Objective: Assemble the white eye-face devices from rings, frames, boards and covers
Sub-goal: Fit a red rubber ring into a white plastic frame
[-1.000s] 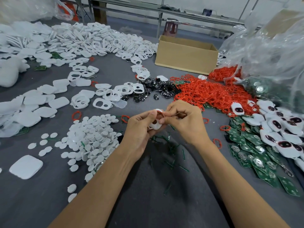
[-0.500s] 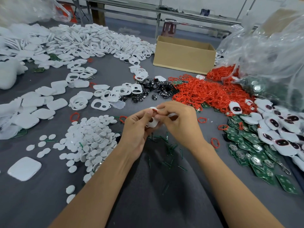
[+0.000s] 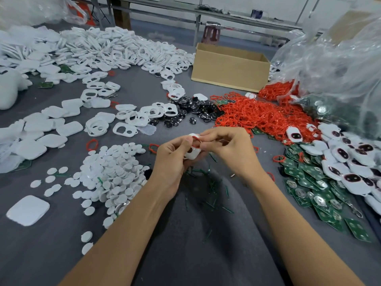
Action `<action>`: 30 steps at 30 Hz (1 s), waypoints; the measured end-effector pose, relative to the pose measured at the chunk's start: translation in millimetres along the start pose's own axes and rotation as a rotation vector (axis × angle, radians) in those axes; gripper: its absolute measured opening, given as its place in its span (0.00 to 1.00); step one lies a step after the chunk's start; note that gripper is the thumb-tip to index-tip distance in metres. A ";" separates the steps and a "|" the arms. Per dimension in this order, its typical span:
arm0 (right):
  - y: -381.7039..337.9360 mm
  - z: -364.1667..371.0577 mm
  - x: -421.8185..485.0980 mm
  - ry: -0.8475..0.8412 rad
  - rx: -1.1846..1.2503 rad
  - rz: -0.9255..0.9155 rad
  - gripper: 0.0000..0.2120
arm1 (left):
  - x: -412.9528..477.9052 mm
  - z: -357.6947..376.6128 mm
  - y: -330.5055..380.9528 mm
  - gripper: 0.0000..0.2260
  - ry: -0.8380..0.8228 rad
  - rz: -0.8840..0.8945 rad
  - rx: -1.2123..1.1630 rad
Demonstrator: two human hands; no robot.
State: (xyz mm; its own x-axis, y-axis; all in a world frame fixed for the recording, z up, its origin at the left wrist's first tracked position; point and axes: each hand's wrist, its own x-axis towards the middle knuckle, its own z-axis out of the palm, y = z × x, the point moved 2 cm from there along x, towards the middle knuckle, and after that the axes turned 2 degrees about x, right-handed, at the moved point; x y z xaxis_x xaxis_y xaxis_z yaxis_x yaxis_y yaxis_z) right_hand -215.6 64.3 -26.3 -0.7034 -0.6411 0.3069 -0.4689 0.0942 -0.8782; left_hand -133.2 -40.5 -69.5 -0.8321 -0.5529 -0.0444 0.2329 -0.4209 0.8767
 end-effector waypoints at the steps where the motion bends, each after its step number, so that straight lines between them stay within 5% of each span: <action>1: 1.4 -3.8 0.3 -0.015 0.046 0.052 0.07 | -0.7 1.1 -0.7 0.11 -0.019 0.006 0.027; 6: 8.2 -1.6 -3.5 -0.174 0.250 0.287 0.13 | -3.5 3.1 -1.2 0.11 -0.026 0.027 0.156; 20: -1.1 -0.6 -7.5 -0.283 0.324 0.216 0.15 | -1.7 -1.0 5.6 0.12 -0.051 -0.192 -0.204; 30: 1.6 2.5 -6.5 -0.139 0.295 0.299 0.12 | -2.6 1.7 1.9 0.12 -0.046 -0.098 -0.111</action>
State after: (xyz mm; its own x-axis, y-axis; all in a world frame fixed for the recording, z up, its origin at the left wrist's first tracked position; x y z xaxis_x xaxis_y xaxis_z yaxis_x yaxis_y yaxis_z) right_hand -210.5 66.7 -30.6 -0.6970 -0.7170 -0.0113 -0.0692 0.0829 -0.9942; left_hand -131.4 -38.6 -66.9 -0.8753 -0.4726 -0.1024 0.2017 -0.5494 0.8109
